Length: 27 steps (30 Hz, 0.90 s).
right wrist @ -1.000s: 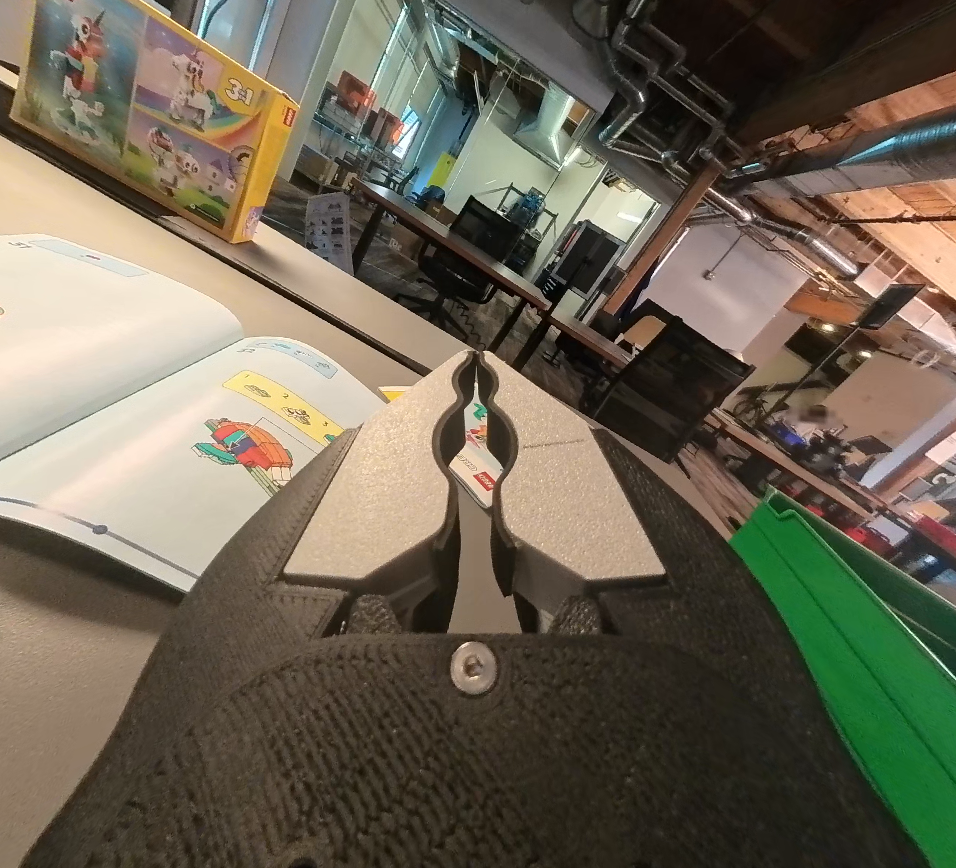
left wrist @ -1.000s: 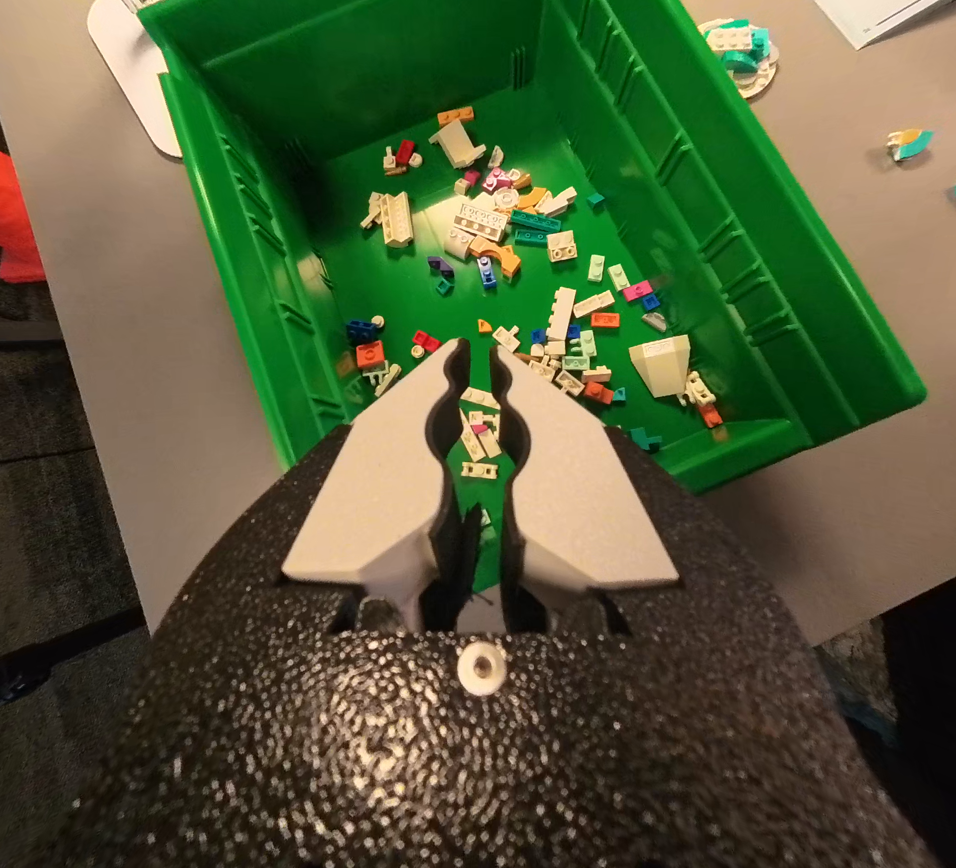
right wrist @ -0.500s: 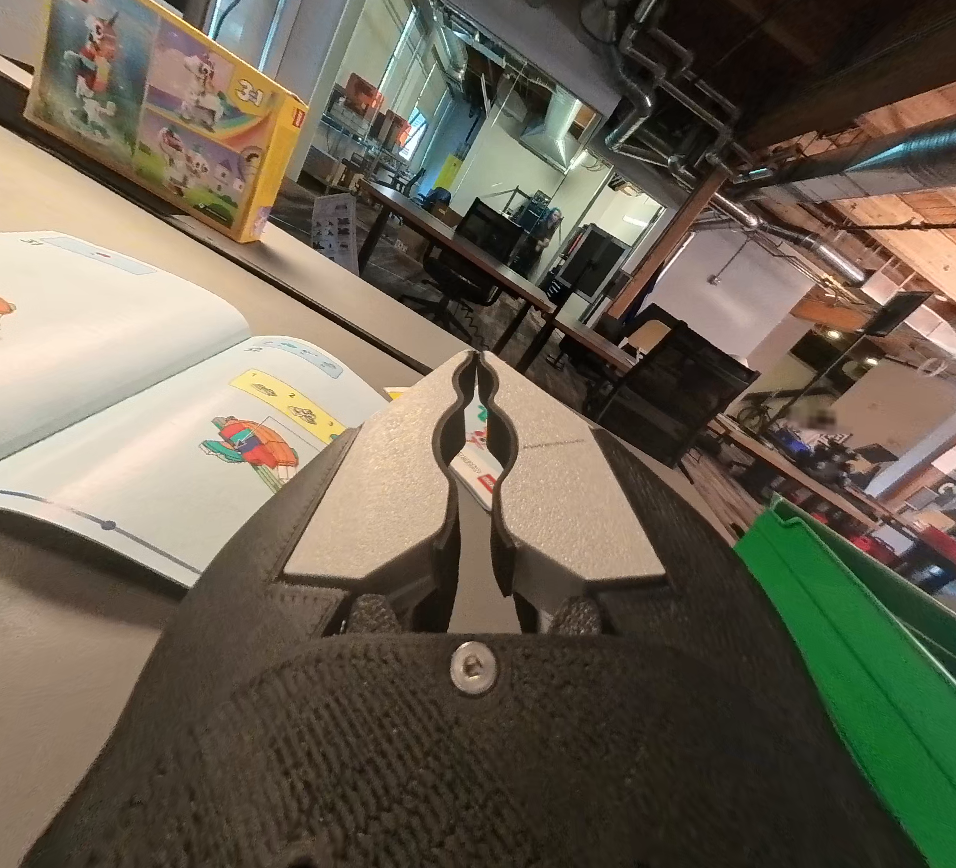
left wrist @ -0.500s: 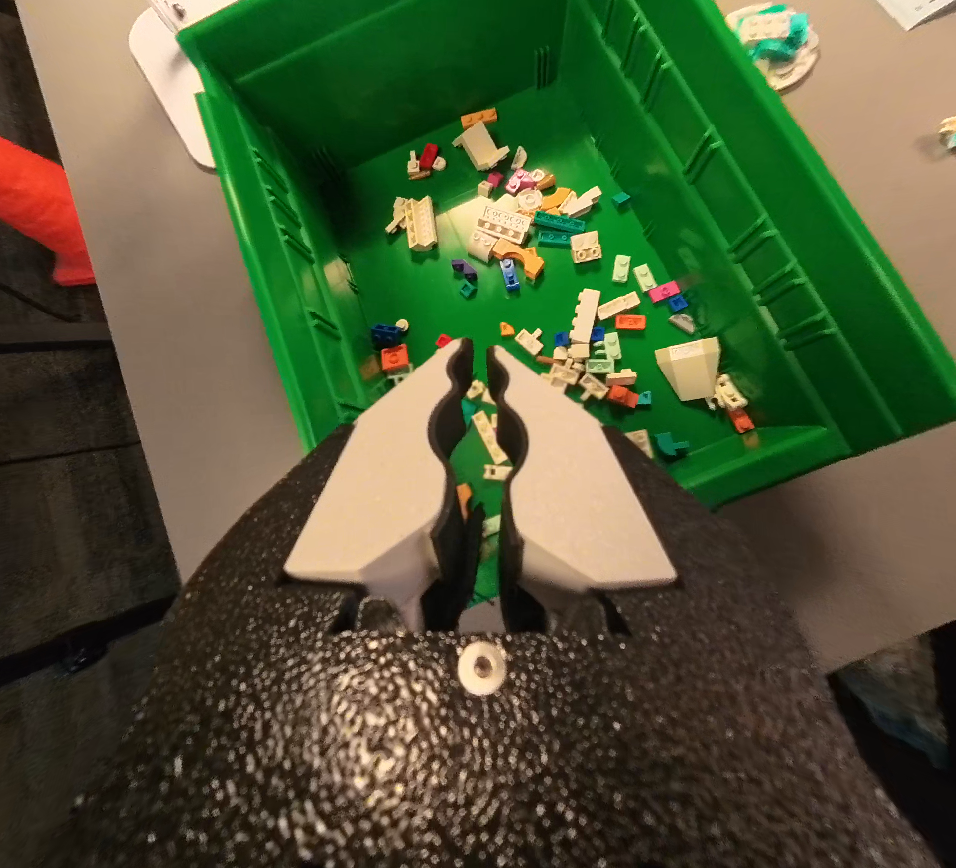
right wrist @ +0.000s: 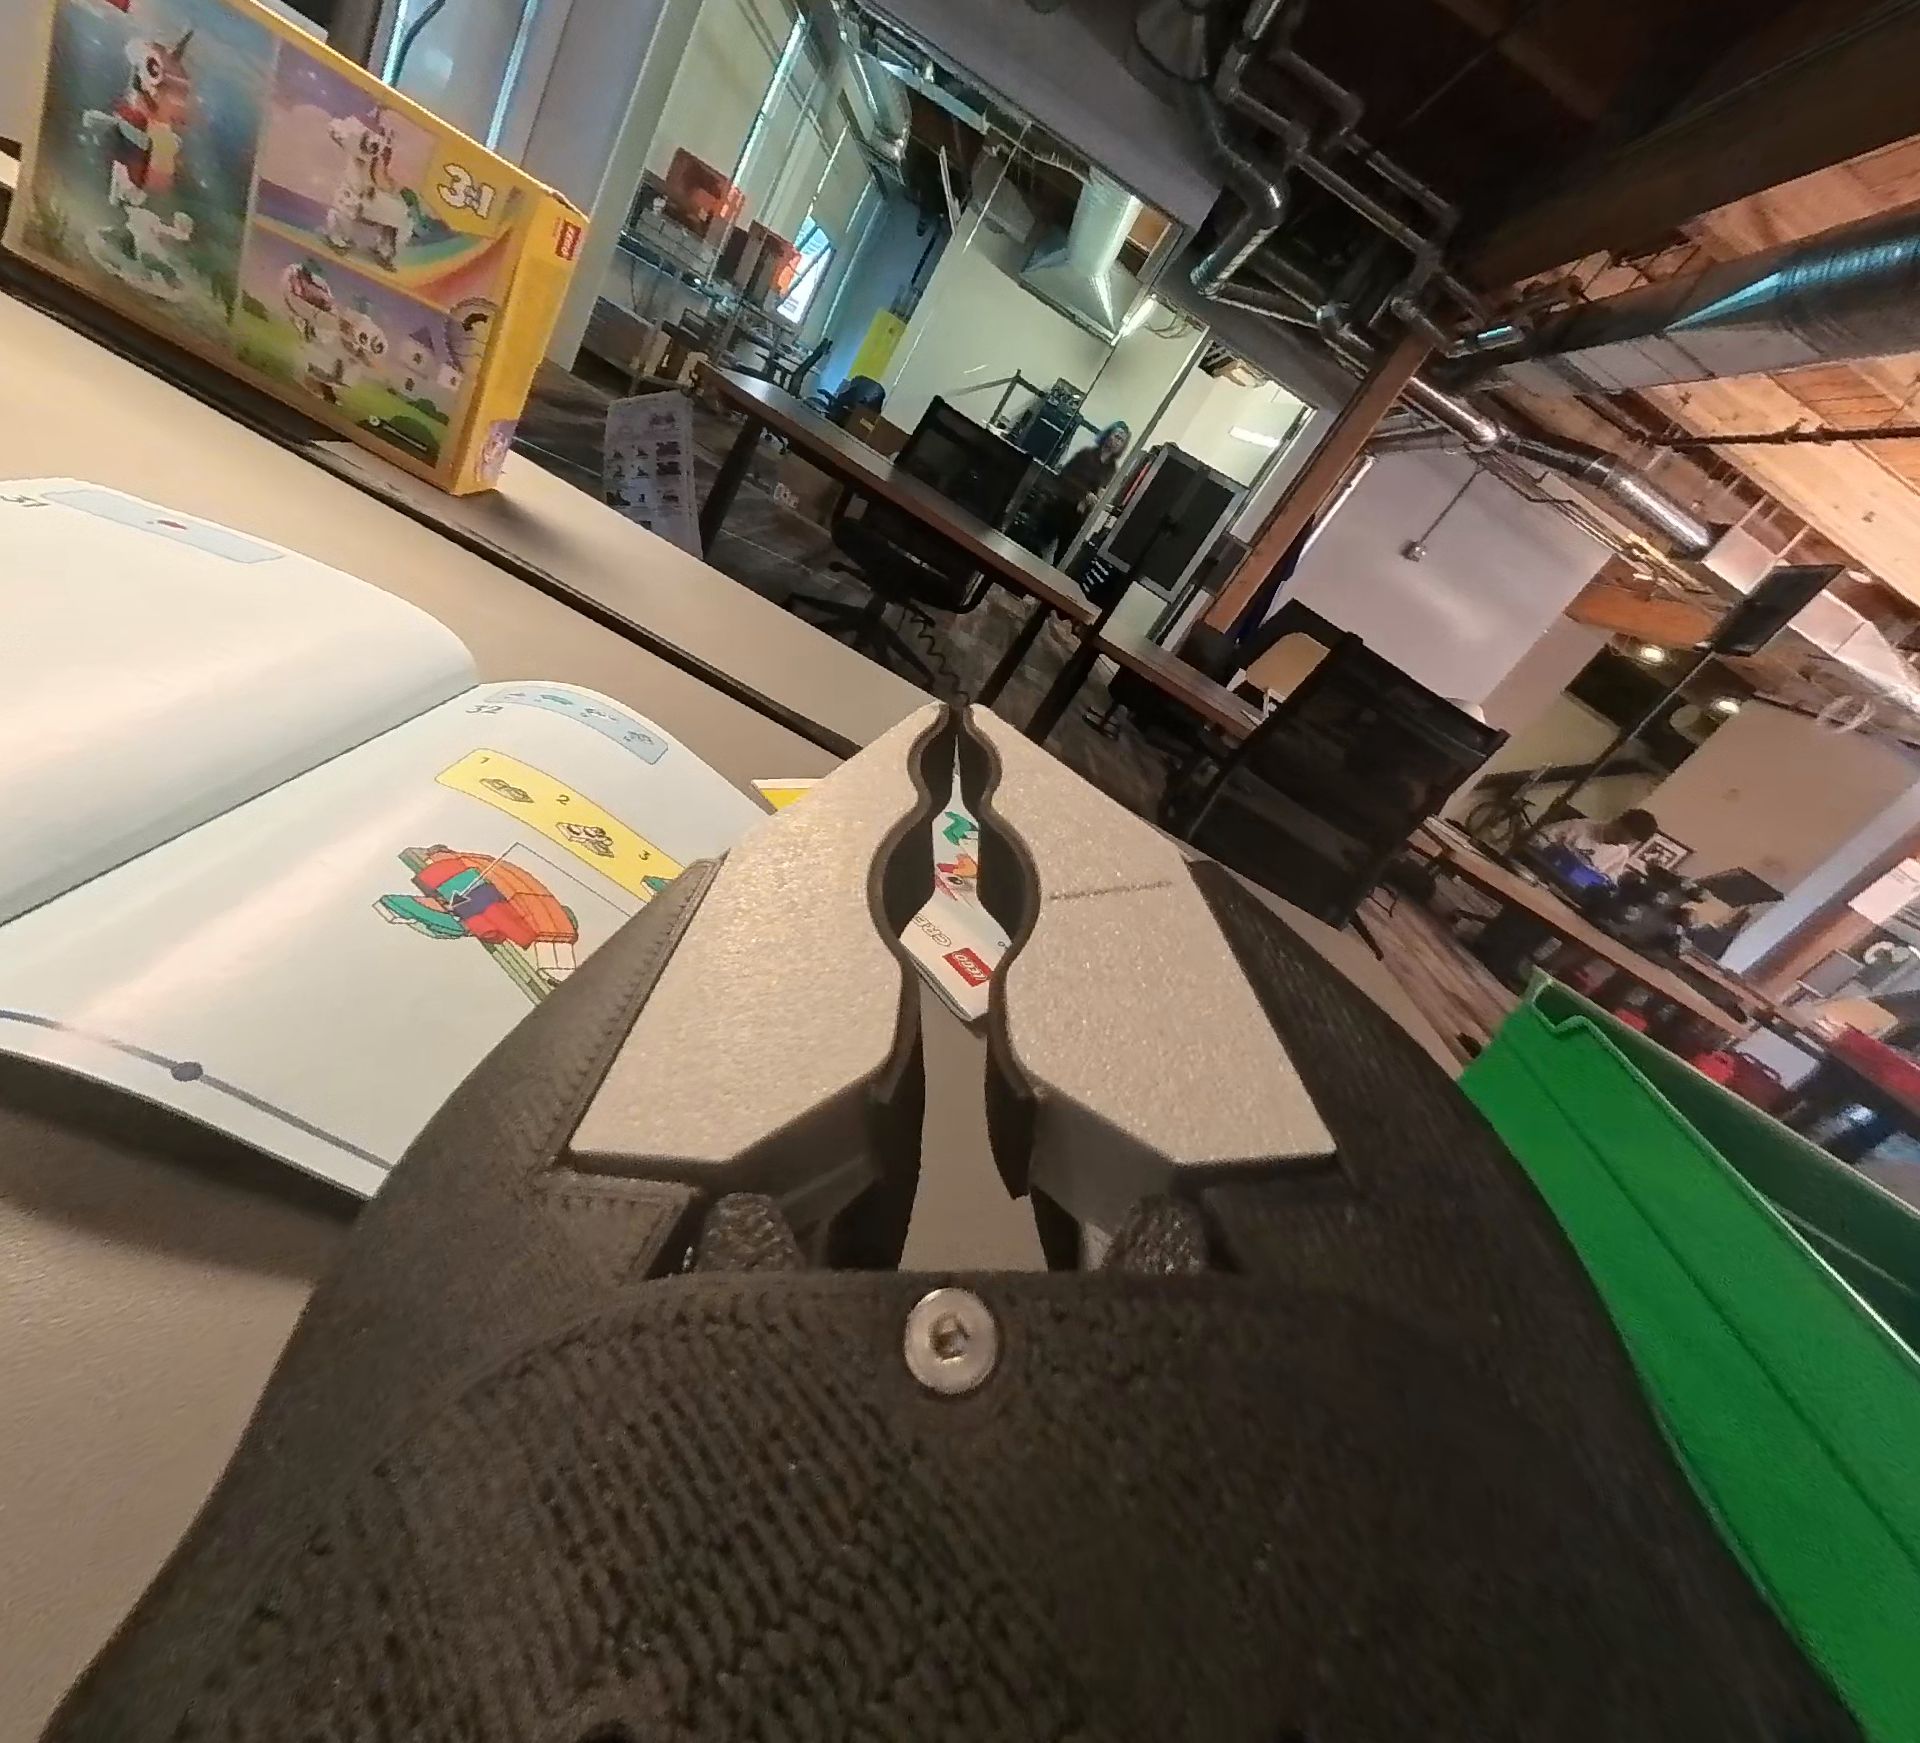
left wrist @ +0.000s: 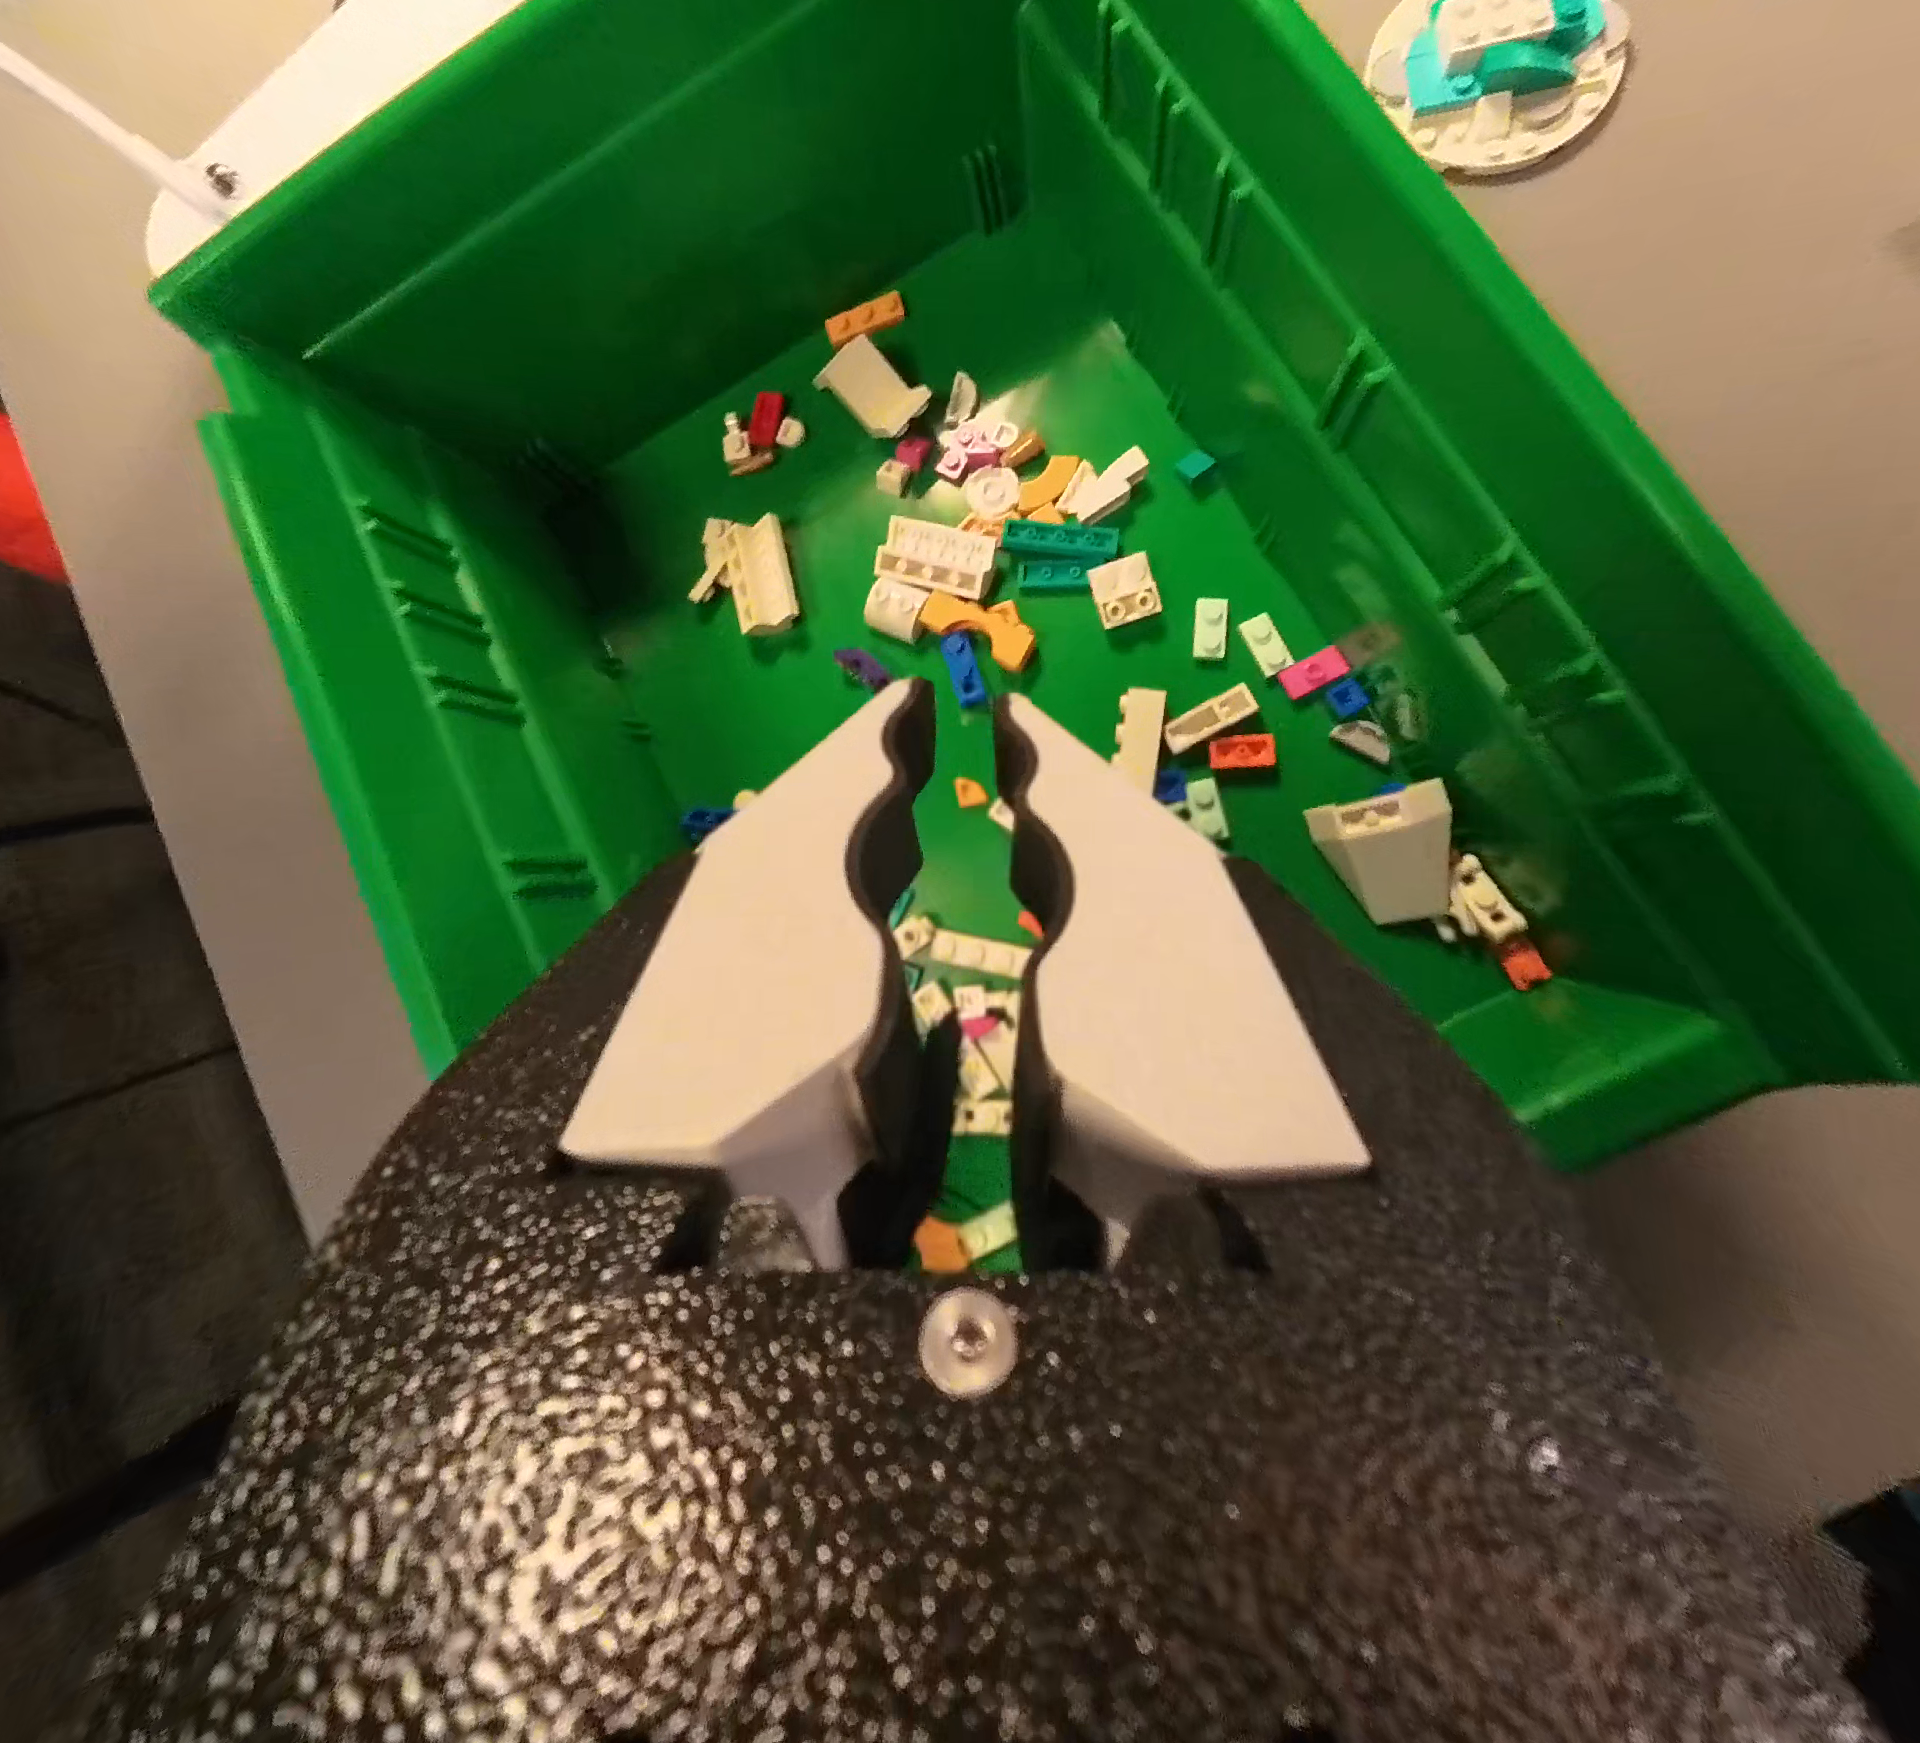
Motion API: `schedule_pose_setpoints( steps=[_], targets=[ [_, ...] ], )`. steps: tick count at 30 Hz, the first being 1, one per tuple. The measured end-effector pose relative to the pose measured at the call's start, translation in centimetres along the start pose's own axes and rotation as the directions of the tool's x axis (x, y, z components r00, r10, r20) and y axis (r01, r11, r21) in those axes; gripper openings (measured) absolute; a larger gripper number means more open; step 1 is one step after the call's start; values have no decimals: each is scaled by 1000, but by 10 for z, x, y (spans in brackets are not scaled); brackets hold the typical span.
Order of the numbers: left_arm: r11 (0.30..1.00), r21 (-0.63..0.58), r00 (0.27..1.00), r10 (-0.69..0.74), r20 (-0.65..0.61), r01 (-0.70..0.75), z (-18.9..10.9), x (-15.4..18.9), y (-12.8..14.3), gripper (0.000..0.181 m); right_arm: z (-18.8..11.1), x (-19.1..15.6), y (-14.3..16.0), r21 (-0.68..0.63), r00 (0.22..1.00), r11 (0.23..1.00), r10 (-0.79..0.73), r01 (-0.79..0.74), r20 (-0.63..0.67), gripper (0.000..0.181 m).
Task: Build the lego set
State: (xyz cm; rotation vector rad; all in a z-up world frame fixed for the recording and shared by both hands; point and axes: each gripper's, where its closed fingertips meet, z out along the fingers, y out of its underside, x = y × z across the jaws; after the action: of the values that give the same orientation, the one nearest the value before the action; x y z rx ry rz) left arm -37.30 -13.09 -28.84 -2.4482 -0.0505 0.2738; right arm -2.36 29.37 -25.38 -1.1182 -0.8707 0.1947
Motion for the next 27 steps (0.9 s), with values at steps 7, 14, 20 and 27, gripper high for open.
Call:
schedule_pose_setpoints(
  steps=[7,14,20,27],
  targets=[
    [995,-75,986,76,147,-66,9,-25,5,10,0,3,1,-2,1000,1000,5,-5,-12,0],
    [999,-50,987,18,161,-10,2,-40,4,9,0,2,1,-3,1000,1000,3,-3,-11,0],
    [1000,-23,982,-8,190,13,-12,-52,1,8,1,2,1,-6,1000,1000,-4,4,-8,0],
    [990,44,991,-136,13,135,-5,-21,8,8,1,1,1,-8,1000,1000,-9,9,-6,0]
  ],
)
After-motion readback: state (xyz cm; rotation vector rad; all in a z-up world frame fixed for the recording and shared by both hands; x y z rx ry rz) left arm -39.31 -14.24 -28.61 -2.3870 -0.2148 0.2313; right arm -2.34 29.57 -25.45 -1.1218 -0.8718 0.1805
